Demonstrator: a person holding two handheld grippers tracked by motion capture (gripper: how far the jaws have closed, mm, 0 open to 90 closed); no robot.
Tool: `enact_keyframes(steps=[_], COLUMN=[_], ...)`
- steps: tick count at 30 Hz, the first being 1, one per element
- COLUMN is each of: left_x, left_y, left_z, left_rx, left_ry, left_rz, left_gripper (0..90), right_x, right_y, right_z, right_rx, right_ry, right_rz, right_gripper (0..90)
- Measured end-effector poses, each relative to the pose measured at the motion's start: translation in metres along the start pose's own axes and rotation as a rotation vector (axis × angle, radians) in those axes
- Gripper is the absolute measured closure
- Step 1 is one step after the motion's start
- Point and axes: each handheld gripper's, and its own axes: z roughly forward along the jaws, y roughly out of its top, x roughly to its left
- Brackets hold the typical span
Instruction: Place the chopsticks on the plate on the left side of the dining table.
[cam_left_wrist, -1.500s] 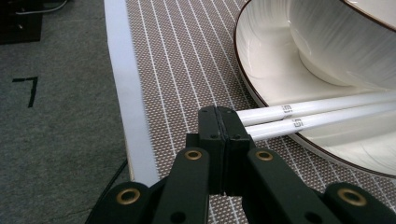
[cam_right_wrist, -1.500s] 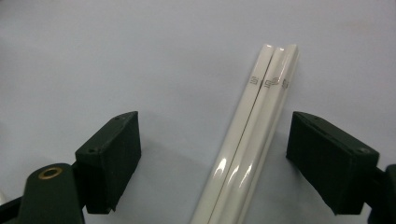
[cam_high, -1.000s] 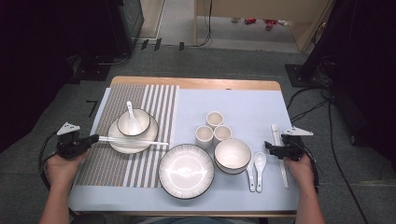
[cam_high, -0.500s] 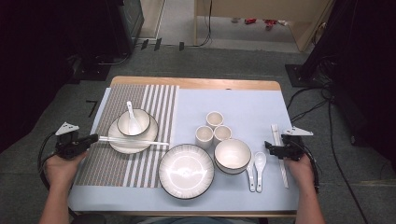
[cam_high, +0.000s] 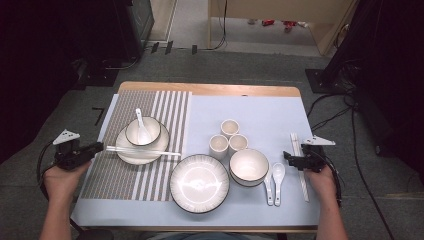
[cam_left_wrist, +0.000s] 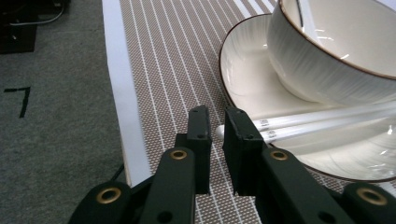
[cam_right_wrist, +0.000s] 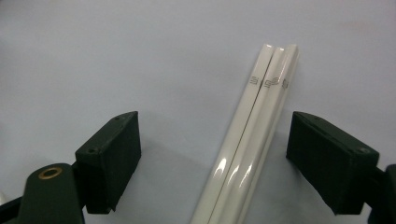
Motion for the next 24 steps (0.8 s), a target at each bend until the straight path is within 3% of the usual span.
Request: enact_keyframes(steps=[9, 13, 19, 24], left_x=[-0.012, -0.017, -0.026, -0.033], left_y=[0.008, 0.01, 0.013, 0.015], left_z=[-0.006, -0.005, -0.005, -0.004], left_rx=[-0.029, -0.029, -0.019, -0.016], left_ry=[-0.039, -0.029, -0.08, -0.093], left_rz=[0.023, 0.034, 0.051, 0.072], left_gripper=[67.6, 53.7, 48.6, 45.6], right_x=[0.0, 0.0, 0.0, 0.0], right_y=[0.0, 0.0, 0.0, 0.0], right_z=[0.0, 0.0, 0.0, 0.0], right_rx=[0.0, 0.0, 0.0, 0.0], right_ry=[0.0, 0.0, 0.0, 0.0], right_rz=[0.0, 0.0, 0.001, 0.001], right_gripper=[17.4, 17.4, 17.4, 17.4])
